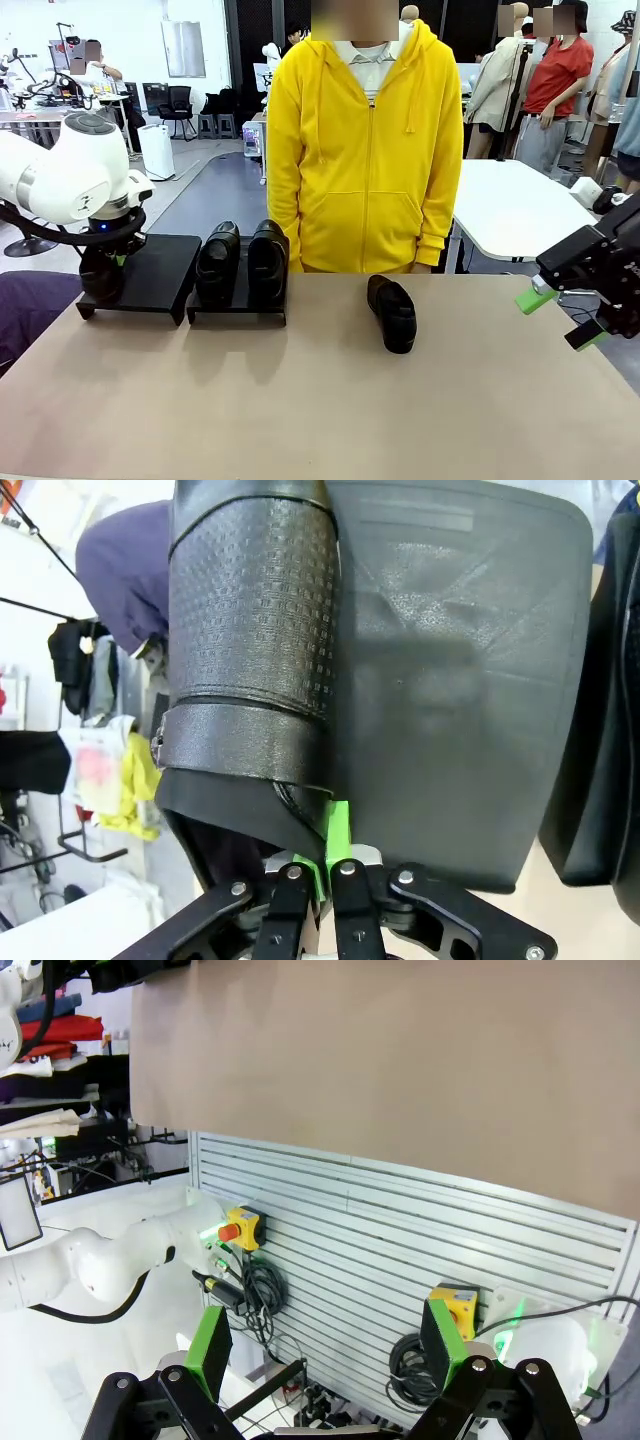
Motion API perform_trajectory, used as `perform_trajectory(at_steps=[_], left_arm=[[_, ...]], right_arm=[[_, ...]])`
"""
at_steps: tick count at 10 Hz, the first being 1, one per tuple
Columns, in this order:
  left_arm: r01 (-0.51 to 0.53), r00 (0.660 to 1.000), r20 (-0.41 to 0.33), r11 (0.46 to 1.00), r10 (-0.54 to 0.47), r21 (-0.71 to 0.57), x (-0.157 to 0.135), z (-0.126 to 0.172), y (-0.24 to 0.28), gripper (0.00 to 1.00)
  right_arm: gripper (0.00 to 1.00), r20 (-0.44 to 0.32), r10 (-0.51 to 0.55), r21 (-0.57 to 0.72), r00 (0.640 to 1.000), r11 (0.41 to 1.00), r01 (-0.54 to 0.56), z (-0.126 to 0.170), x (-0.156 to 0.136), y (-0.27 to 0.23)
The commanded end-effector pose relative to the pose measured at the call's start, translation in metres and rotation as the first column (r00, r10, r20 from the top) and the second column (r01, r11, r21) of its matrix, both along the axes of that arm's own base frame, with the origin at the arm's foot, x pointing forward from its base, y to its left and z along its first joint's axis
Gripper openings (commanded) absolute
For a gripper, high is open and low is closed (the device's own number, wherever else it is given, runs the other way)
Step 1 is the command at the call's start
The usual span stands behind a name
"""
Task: Organize the shoes by placing them on the stand.
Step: Place the Shoe from the middle of the table onto the Shoes Stand.
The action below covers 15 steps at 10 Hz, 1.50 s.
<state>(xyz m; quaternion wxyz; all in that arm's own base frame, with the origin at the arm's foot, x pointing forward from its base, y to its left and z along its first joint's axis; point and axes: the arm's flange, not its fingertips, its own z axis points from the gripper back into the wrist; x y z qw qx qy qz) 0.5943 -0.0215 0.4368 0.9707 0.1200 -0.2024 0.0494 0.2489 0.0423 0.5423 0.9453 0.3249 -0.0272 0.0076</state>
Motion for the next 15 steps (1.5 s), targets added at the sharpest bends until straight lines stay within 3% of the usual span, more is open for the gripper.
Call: perform_trajectory(at_steps=[1, 5, 6, 7, 11, 13, 14, 15], left_arm=[[0.007, 1.0, 0.015, 0.999, -0.008, 0.031, 0.014, 0.002, 0.001, 0.0], [0.017, 1.0, -0.004, 0.999, -0.016, 0.032, 0.021, -0.003, -0.004, 0.0], [0.029, 1.0, -0.011, 0.999, -0.029, 0.03, 0.022, -0.003, -0.005, 0.58], [0.031, 0.999, -0.013, 0.999, -0.03, 0.035, 0.022, -0.003, -0.006, 1.0], [0.041, 0.999, -0.013, 0.998, -0.04, 0.043, 0.018, 0.001, -0.004, 1.0], [0.079, 0.997, 0.009, 0.996, -0.079, 0.033, 0.006, 0.023, -0.006, 1.0], [0.121, 0.993, -0.012, 0.992, -0.12, 0.021, -0.006, 0.041, -0.01, 1.0], [0.208, 0.973, -0.097, 0.978, -0.209, -0.017, -0.028, 0.069, -0.016, 1.0]], right_arm=[[1.0, 0.002, 0.002, 0.032, 1.0, 0.999, -0.003, 0.005, 0.001, 0.001], [1.0, 0.002, 0.002, 0.032, 1.0, 0.999, -0.003, 0.005, 0.001, 0.001], [1.0, 0.002, 0.002, 0.032, 1.0, 0.999, -0.003, 0.005, 0.001, 0.001], [1.0, 0.002, 0.002, 0.032, 1.0, 0.999, -0.003, 0.005, 0.001, 0.001], [1.0, 0.002, 0.002, 0.032, 1.0, 0.999, -0.003, 0.005, 0.001, 0.001], [1.0, 0.002, 0.002, 0.032, 1.0, 0.999, -0.003, 0.005, 0.001, 0.001], [1.0, 0.002, 0.002, 0.032, 1.0, 0.999, -0.003, 0.005, 0.001, 0.001], [1.0, 0.002, 0.002, 0.032, 1.0, 0.999, -0.003, 0.005, 0.001, 0.001]])
